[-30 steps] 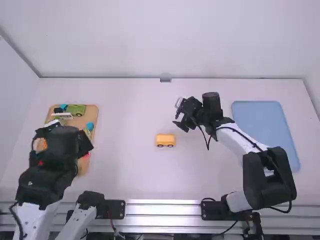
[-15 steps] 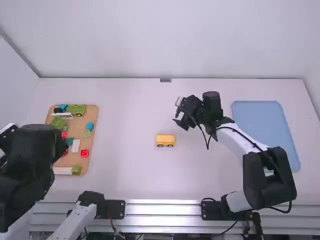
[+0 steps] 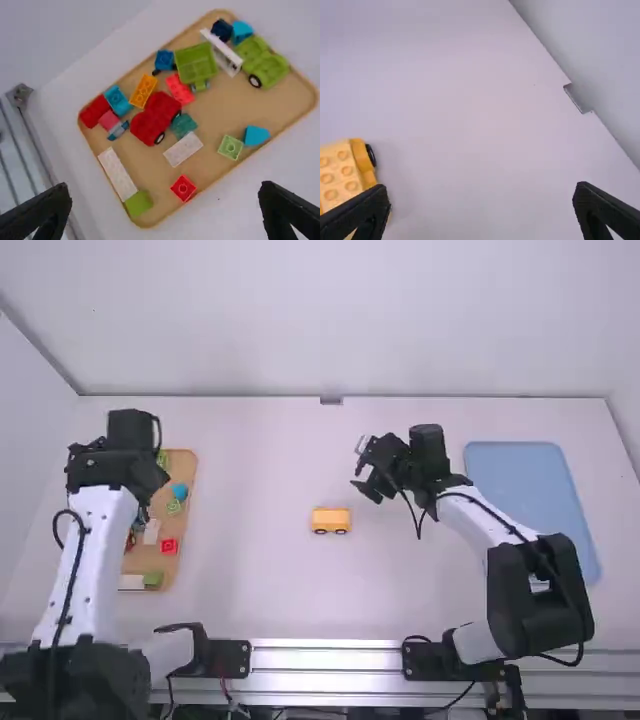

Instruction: Assemble lego blocks to make yellow taxi

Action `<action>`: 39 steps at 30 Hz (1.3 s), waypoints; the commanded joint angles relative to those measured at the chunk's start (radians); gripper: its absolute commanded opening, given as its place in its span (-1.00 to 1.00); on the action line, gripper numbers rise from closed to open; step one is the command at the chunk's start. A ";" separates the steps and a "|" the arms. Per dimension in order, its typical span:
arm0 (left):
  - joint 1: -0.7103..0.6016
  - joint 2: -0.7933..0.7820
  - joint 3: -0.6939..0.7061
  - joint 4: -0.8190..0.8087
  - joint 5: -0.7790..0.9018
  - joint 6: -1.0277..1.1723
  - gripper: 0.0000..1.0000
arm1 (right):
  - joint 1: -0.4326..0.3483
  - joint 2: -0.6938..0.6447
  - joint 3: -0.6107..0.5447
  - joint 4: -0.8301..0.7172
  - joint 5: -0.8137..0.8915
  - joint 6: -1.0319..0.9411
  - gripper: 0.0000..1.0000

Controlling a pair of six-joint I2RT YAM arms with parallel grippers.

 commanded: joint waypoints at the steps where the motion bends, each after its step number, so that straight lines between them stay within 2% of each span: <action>1: 0.155 0.031 0.010 0.029 0.223 0.212 0.98 | -0.018 -0.002 0.008 -0.002 -0.007 0.000 0.97; 6: 0.424 0.132 0.029 0.084 0.460 0.385 0.98 | -0.027 -0.002 0.008 0.005 -0.010 0.000 0.97; 10: 0.588 0.214 0.084 0.070 0.634 0.525 0.98 | -0.022 -0.002 0.008 0.028 -0.010 0.000 0.96; 14: 0.678 0.303 0.162 0.073 0.746 0.616 0.98 | -0.021 -0.002 0.008 0.056 -0.014 0.000 0.97; 17: 0.702 0.383 0.251 0.059 0.768 0.666 0.98 | -0.010 -0.002 0.008 0.073 -0.013 0.002 0.96; 25: 0.661 0.639 0.536 -0.143 0.658 0.849 0.98 | -0.008 -0.002 0.008 0.072 -0.013 0.005 0.97; 32: 0.665 0.724 0.531 -0.083 0.605 0.892 0.97 | -0.010 -0.002 0.008 0.064 -0.013 0.004 0.97; 34: 0.665 0.727 0.505 -0.071 0.605 0.933 0.73 | -0.010 -0.002 0.008 0.065 -0.013 0.000 0.96; 39: 0.661 0.727 0.440 -0.006 0.604 0.963 0.55 | -0.008 -0.002 0.008 0.075 -0.013 0.000 0.97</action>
